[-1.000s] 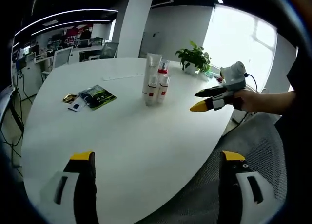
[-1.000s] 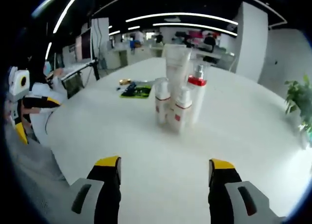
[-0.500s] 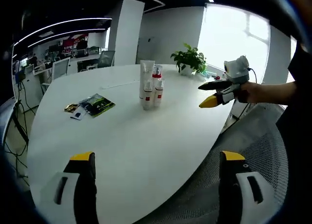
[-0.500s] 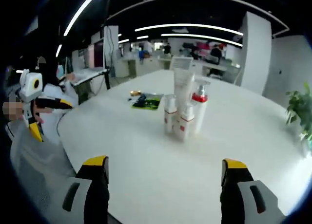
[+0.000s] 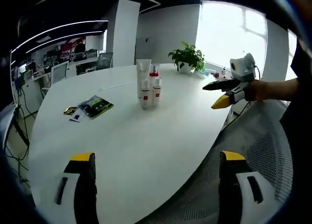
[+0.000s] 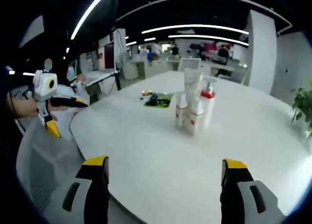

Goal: Arrange the skincare products in the storage area until every visible bottle or jar stands upright without overlapping.

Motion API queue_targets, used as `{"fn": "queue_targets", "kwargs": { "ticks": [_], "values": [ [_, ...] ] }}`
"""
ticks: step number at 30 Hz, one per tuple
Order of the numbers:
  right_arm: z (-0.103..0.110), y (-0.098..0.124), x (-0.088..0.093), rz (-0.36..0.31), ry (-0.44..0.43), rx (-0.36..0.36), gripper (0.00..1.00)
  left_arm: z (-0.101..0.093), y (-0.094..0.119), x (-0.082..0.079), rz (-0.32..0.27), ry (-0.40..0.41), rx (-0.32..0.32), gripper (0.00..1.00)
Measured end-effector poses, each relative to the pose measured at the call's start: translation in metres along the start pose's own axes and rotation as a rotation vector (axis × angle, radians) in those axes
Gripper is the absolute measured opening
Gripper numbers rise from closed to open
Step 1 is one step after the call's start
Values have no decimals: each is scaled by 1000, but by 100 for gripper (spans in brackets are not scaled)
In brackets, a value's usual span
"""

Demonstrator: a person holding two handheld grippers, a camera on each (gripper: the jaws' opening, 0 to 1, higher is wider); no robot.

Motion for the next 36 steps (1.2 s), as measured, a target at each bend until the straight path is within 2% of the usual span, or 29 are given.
{"fn": "queue_targets", "kwargs": {
  "ticks": [3, 6, 10, 14, 20, 23, 26, 30, 36],
  "values": [
    [-1, 1, 3, 24, 30, 10, 99, 2, -1, 1, -4, 11, -16, 99],
    [-4, 4, -1, 2, 49, 14, 95, 2, -1, 1, -1, 19, -19, 99],
    [-6, 6, 3, 36, 77, 19, 95, 0, -3, 3, 28, -3, -10, 99],
    [-6, 6, 3, 30, 64, 27, 93, 0, -4, 5, 44, -12, -6, 99],
    [-15, 10, 4, 25, 65, 84, 86, 1, -6, 3, 81, -21, -2, 99],
    [-17, 12, 5, 8, 41, 86, 85, 5, -7, 1, 94, -18, -3, 99],
    [-16, 11, 4, 6, 37, 82, 85, 11, -11, -4, 93, 19, -6, 99],
    [-16, 9, 4, 12, 45, 70, 84, 16, -20, -11, 108, 46, -14, 99],
    [-16, 6, 6, 34, 50, 55, 82, 23, -37, -22, 100, 70, -9, 99]
  ]
}}
Point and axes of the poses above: the point that each gripper's makers call its tool centre point, and the gripper's own axes: y roughly backward along the fingers, z roughly to its left, x roughly out of its underside, the point moved 9 cm from there along y, roughly backward along the fingers, and after that the axes turned 12 degrees about -x, right-handed, at the moved point
